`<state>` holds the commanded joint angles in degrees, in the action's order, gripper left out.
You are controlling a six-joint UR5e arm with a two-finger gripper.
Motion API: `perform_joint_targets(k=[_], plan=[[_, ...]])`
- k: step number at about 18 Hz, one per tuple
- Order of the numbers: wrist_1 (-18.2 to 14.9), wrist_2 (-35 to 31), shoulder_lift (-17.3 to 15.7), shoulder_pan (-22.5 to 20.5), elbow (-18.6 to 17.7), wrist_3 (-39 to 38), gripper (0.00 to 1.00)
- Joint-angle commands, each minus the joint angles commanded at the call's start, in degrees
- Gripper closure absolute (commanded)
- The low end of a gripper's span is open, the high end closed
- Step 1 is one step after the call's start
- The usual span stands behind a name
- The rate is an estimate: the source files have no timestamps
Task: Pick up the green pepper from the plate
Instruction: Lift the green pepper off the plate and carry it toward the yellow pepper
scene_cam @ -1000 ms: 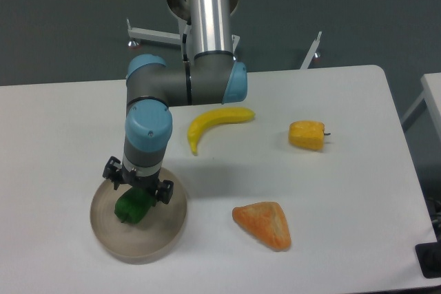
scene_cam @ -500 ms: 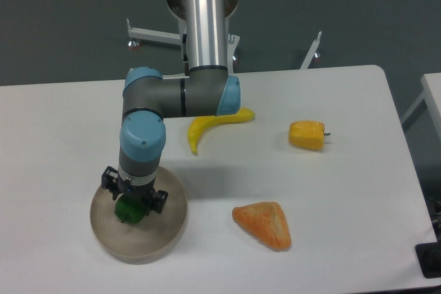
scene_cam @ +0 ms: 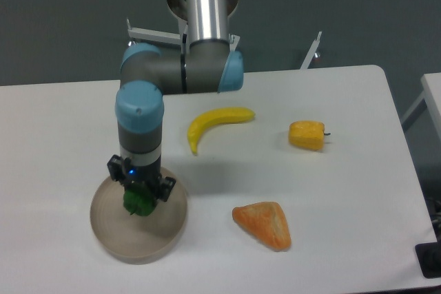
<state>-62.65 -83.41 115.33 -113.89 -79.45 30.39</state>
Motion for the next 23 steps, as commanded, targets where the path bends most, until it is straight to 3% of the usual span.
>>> perform_joint_targets(k=[4,8,11,18,23], plan=[[-5.09,0.09,-3.52,-4.92,-0.44,5.44,1.00],[-13.35,0.00,-7.21,-11.69,-1.41,14.93,1.00],[-17.49,-0.09,-7.83,-16.43,-1.59,23.80,1.00],[-18.73,-1.31,-8.28,-22.42,-2.99,42.97,1.00],[-18.82,-5.79,-8.19,-23.48,-2.29,57.64,1.00]])
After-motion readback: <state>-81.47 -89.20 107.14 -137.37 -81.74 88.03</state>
